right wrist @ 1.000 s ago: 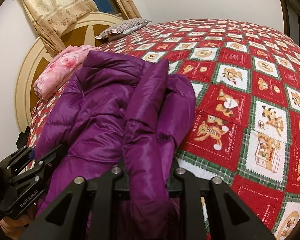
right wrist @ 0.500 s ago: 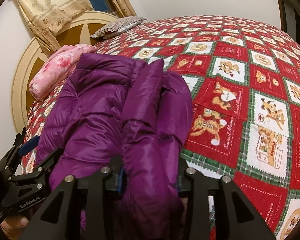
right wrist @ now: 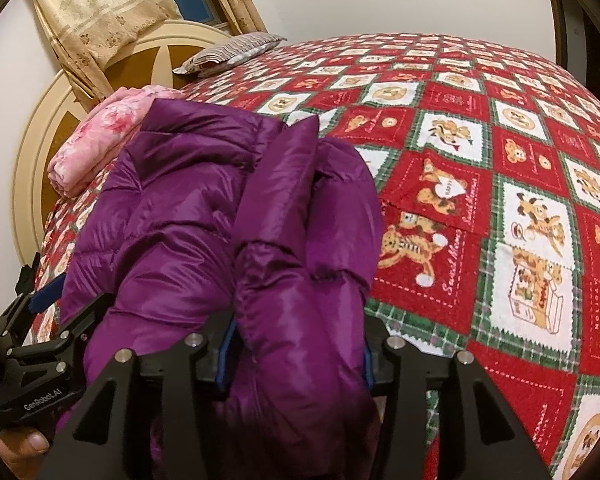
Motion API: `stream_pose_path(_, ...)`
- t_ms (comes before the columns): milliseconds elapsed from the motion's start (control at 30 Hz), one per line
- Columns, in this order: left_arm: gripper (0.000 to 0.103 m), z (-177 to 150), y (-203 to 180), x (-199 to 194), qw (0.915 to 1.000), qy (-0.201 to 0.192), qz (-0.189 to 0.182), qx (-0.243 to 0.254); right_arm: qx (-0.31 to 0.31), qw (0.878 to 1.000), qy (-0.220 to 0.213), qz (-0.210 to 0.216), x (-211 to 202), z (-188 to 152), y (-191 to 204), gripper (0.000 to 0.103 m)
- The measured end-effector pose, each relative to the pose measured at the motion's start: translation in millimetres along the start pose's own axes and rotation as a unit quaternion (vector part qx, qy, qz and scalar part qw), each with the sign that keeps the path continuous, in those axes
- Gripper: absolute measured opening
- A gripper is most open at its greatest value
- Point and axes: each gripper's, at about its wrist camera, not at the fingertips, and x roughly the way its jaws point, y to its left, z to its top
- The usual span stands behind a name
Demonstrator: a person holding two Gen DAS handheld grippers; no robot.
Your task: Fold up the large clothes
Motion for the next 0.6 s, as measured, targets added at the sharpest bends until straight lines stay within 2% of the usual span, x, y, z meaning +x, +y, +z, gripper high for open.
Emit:
stream_pose_path(67,0.095,6,2,-22,0.9994,-0.019,0.03,0.005,-0.01,1.0,-0.005,-0.016,-12,3,5,0.051)
stream_pose_path(133,0.095,12,8,-59,0.9982,-0.055,0.023,-0.007,-0.011,0.999,-0.019,-0.029,-35,4,9,0.052)
stream_pose_path(200,0.095,19,14,-101,0.997,-0.073,0.023,-0.016,-0.022,0.997,-0.051,-0.047,-76,2,15,0.06)
stream_pose_path(267,0.095,22,19,-137,0.9951,-0.091,0.033,-0.021,-0.028,0.994,-0.084,-0.057,-112,-3,19,0.074)
stream_pose_path(433,0.095,14,22,-218,0.988,-0.15,0.022,-0.031,-0.033,0.987,-0.147,-0.062,-201,-26,33,0.078)
stream_pose_path(600,0.095,2,21,-250,0.9848,-0.17,0.024,-0.029,-0.044,0.982,-0.174,-0.051,-233,-35,50,0.079)
